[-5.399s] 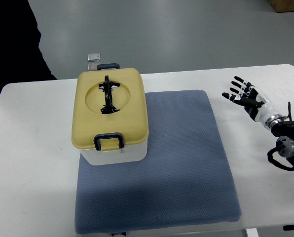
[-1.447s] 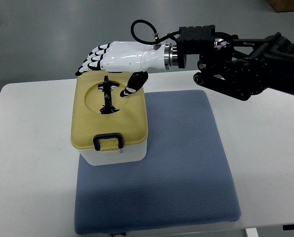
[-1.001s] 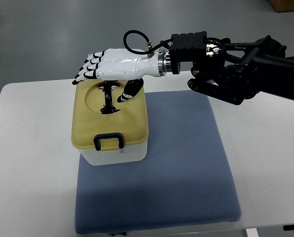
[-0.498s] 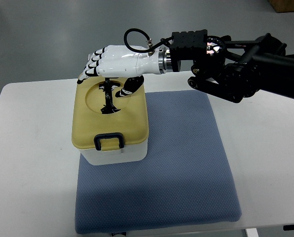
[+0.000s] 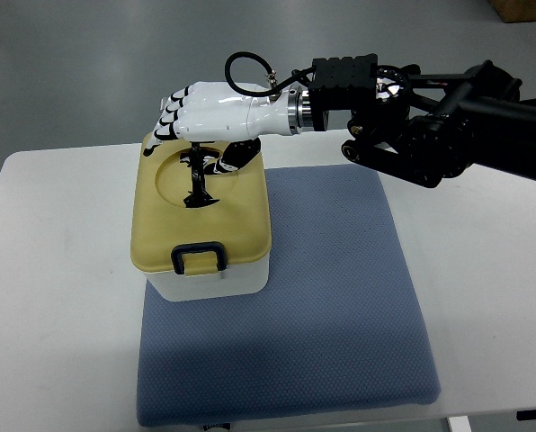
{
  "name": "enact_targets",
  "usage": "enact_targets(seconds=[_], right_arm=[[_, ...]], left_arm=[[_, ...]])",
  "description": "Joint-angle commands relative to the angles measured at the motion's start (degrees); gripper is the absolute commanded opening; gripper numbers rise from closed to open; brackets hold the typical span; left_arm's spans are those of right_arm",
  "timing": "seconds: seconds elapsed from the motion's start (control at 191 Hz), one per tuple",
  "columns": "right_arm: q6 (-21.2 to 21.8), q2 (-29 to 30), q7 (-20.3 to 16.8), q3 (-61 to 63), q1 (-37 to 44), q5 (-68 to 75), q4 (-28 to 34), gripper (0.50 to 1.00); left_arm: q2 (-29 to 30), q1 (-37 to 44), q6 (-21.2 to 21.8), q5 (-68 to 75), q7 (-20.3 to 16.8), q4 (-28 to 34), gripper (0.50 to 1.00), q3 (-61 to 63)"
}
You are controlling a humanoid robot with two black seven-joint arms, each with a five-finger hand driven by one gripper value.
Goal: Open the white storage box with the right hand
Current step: 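Lower the right hand onto the black lid handle and close fingers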
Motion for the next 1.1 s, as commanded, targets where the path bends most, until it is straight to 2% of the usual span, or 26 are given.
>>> enact_targets(seconds=[0.0, 0.163, 0.21, 0.294, 0.362, 0.425, 0.556, 0.645, 0.702, 0.818, 0.875, 1.096], right_arm=[[-0.1, 0.0, 0.0, 0.0, 0.0, -0.1, 0.0, 0.766], [-0.5, 0.7, 0.0, 0.0, -0.2, -0.2, 0.1, 0.762], [-0.5, 0.8, 0.0, -0.3, -0.2, -0.2, 0.2, 0.742], [-0.9, 0.9, 0.0, -0.6, -0.2, -0.2, 0.2, 0.735], [-1.0, 0.8, 0.0, -0.9, -0.3, -0.2, 0.2, 0.699], [-1.0, 0.8, 0.0, -1.0, -0.4, -0.2, 0.2, 0.693], [-1.0, 0.8, 0.0, -1.1, -0.6, -0.2, 0.1, 0.648], [-1.2, 0.8, 0.0, -1.2, -0.7, -0.2, 0.0, 0.578], [-1.3, 0.8, 0.0, -1.2, -0.7, -0.2, -0.1, 0.556], [-1.4, 0.8, 0.0, -1.3, -0.8, -0.2, -0.1, 0.541], [-1.4, 0.8, 0.0, -1.7, -0.8, -0.2, -0.2, 0.507], [-2.7, 0.7, 0.0, -1.8, -1.3, -0.2, -0.2, 0.500]], left_arm=[[0.0, 0.0, 0.1, 0.0, 0.0, 0.0, 1.000, 0.0], [0.0, 0.0, 0.0, 0.0, -0.1, 0.0, 1.000, 0.0], [0.0, 0.0, 0.0, 0.0, 0.0, 0.0, 1.000, 0.0], [0.0, 0.0, 0.1, 0.0, 0.0, 0.0, 1.000, 0.0], [0.0, 0.0, 0.0, 0.0, 0.0, 0.0, 1.000, 0.0], [0.0, 0.0, 0.1, 0.0, -0.1, 0.0, 1.000, 0.0], [0.0, 0.0, 0.0, 0.0, 0.0, 0.0, 1.000, 0.0], [0.0, 0.0, 0.1, 0.0, 0.0, 0.0, 1.000, 0.0], [0.0, -0.1, 0.1, 0.0, 0.0, 0.1, 1.000, 0.0], [0.0, -0.1, 0.1, 0.0, -0.1, 0.1, 1.000, 0.0], [0.0, -0.1, 0.0, 0.0, 0.0, 0.1, 1.000, 0.0], [0.0, -0.1, 0.1, 0.0, -0.1, 0.1, 1.000, 0.0]])
